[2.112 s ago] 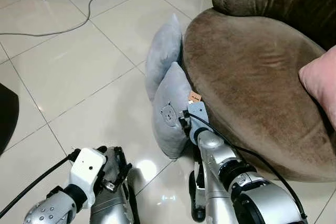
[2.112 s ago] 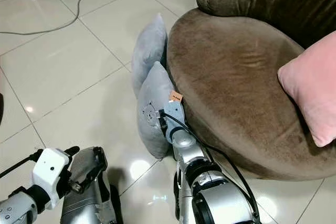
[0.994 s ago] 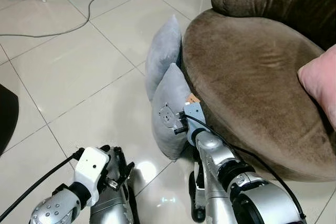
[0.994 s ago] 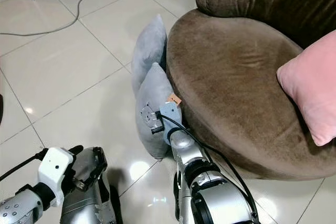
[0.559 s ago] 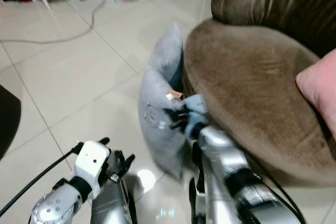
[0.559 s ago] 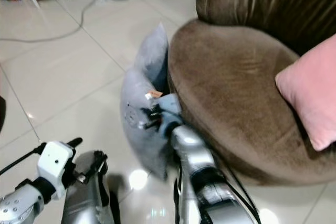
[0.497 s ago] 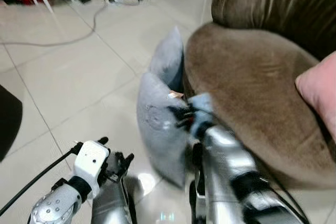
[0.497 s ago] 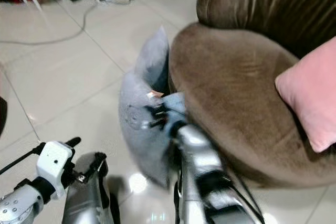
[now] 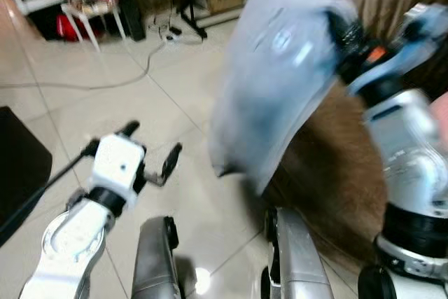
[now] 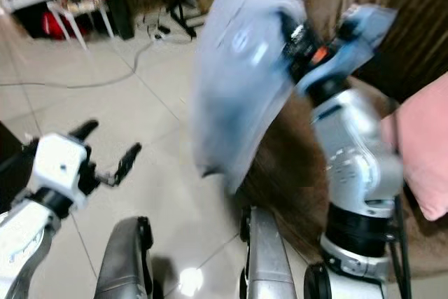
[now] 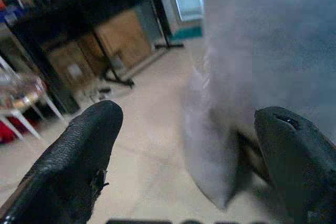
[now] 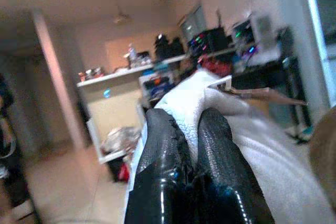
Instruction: Move the pillow to the sofa from floor
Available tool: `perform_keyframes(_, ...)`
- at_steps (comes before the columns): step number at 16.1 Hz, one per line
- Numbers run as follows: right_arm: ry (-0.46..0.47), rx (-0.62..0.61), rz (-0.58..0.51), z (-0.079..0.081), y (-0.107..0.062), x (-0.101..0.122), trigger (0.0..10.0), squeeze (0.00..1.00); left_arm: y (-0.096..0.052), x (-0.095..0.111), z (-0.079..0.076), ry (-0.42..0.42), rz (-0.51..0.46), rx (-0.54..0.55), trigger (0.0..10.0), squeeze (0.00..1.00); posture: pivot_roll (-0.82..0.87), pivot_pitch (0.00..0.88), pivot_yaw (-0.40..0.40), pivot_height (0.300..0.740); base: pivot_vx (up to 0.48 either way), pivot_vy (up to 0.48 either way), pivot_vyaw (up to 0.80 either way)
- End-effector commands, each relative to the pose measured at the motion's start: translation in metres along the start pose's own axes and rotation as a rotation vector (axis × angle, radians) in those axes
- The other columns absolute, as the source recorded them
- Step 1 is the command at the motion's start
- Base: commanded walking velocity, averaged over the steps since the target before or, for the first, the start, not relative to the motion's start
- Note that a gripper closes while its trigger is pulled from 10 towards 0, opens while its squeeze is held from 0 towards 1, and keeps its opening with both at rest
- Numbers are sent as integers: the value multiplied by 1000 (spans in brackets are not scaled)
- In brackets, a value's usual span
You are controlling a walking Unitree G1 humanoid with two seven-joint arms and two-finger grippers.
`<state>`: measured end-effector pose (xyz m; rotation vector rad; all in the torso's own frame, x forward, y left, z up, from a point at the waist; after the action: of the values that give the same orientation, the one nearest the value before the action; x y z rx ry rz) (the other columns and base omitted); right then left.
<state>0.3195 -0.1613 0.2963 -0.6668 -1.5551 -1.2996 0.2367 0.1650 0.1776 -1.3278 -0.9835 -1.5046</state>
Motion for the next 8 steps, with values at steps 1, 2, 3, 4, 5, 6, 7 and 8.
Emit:
perform_keyframes(1, -45, -30, 2, -2, -1, 5, 10000, 0, 2, -1, 6, -1, 10, 38, 10000, 267, -52, 13, 32, 505, 0, 0, 0)
perform_keyframes(2, -70, -48, 46, -1, -6, -6, 10000, 0, 4, -1, 7, -3, 11, 58, 10000, 263, -52, 15, 34, 505, 0, 0, 0)
perform_keyframes(3, -106, -64, 102, 2, -10, -19, 10000, 0, 6, -3, 8, -5, 15, 76, 10000, 259, -53, 18, 34, 505, 0, 0, 0)
perform_keyframes(4, -154, -71, 139, 10, -16, -35, 10000, 0, 6, -4, 10, 0, 14, 100, 10000, 255, -50, 21, 34, 510, 0, 0, 0)
perform_keyframes(5, -160, -83, 165, 13, -18, -42, 10000, 0, 6, -4, 11, 5, 15, 114, 10000, 251, -50, 21, 34, 515, 0, 0, 0)
perform_keyframes(6, -169, -128, 232, 16, -22, -58, 10000, 0, 7, -6, 14, 20, 15, 140, 10000, 259, -43, 19, 30, 525, 0, 0, 0)
perform_keyframes(7, -217, -123, 278, 21, -23, -72, 10000, 0, 8, -8, 17, 36, 19, 169, 10000, 263, -43, 19, 31, 535, 0, 0, 0)
perform_keyframes(8, -267, -120, 313, 24, -21, -81, 10000, 0, 8, -9, 20, 31, 25, 183, 10000, 259, -46, 19, 32, 545, 0, 0, 0)
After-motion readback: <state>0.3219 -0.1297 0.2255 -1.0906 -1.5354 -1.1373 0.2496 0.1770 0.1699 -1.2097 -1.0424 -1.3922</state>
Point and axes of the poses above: a point about 5 cm out from each wrist's last joint towards the gripper, its own y axis pointing out of the wrist towards the gripper, its own x axis along the axis of the wrist's last joint, z = x × y, the point moved 2 cm from there along y, pointing out of the wrist towards the gripper, and after that the axes turned 12 degrees about -y, right-handed, at the moved point
